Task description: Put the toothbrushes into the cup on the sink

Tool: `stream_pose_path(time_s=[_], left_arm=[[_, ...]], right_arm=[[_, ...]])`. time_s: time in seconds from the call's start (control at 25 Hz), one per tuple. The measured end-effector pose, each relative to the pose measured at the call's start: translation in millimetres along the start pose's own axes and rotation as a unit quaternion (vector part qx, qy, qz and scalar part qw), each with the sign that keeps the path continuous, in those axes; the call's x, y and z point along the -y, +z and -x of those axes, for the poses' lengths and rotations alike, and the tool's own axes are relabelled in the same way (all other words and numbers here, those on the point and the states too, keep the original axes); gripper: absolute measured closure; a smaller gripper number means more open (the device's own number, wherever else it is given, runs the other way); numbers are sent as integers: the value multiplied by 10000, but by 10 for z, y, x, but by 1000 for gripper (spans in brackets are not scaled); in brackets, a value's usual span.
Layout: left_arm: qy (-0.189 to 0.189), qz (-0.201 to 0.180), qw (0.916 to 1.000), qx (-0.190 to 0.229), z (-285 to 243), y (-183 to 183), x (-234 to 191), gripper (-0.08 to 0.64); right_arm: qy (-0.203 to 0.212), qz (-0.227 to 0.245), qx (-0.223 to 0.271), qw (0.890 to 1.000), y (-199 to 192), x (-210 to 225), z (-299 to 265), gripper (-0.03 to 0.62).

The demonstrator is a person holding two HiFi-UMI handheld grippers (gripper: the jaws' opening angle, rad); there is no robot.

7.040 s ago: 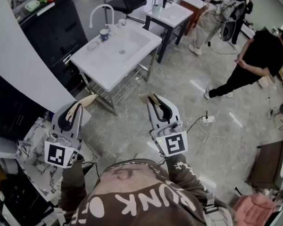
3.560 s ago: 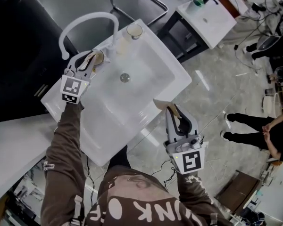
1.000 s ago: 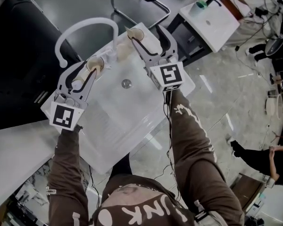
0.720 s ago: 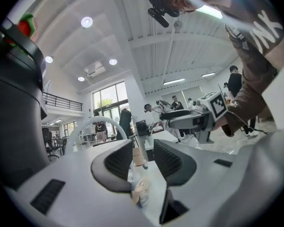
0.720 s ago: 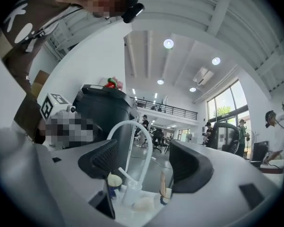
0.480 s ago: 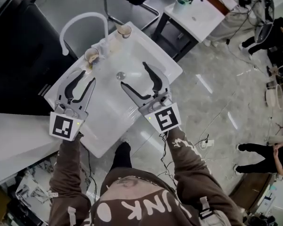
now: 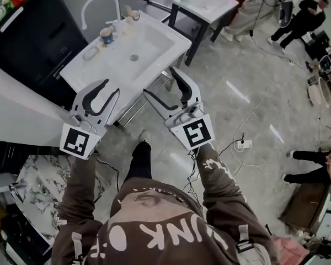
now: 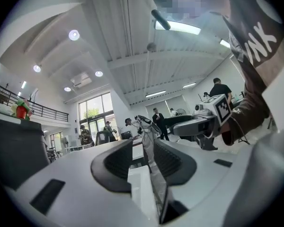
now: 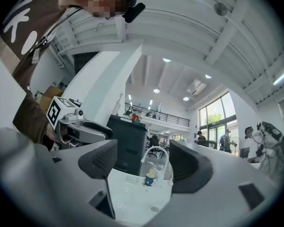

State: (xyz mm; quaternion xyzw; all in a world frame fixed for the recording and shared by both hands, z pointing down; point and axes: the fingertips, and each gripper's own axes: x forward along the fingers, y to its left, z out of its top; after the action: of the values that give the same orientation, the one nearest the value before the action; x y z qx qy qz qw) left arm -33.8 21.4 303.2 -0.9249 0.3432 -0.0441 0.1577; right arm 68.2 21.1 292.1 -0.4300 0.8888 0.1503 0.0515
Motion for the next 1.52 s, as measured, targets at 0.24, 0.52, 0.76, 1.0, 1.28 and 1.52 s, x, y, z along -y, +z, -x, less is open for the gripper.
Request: stream_pose_path(time_s=[0.24,0.52,0.76,1.0,1.28,1.52], left_arm=[[-219,118,9997,-42,760,501,817,433],[-225,194,9995,50,1307,768,1070,433],[-295,252,9992,128,1600,768,1014,433],[-415,312,9985,164,1768,804,970,433],[-371,308,9985,248,2001,833,844,433],[-301,299,9987,288,2174,819,785,433]], right_arm=[[-74,-17,-90,9999,459,-686,866,251],[-97,-38,-160,9998,682,-1223,1217,259],[-112,-2,-188,9998,779,-1520,1126,286],[-177,42,-212,9996,855,-1683,1001,311],[-104,141,-251,9995,901,-1911,853,331],[-15,194,-231,9995,932,-2083,784,333]])
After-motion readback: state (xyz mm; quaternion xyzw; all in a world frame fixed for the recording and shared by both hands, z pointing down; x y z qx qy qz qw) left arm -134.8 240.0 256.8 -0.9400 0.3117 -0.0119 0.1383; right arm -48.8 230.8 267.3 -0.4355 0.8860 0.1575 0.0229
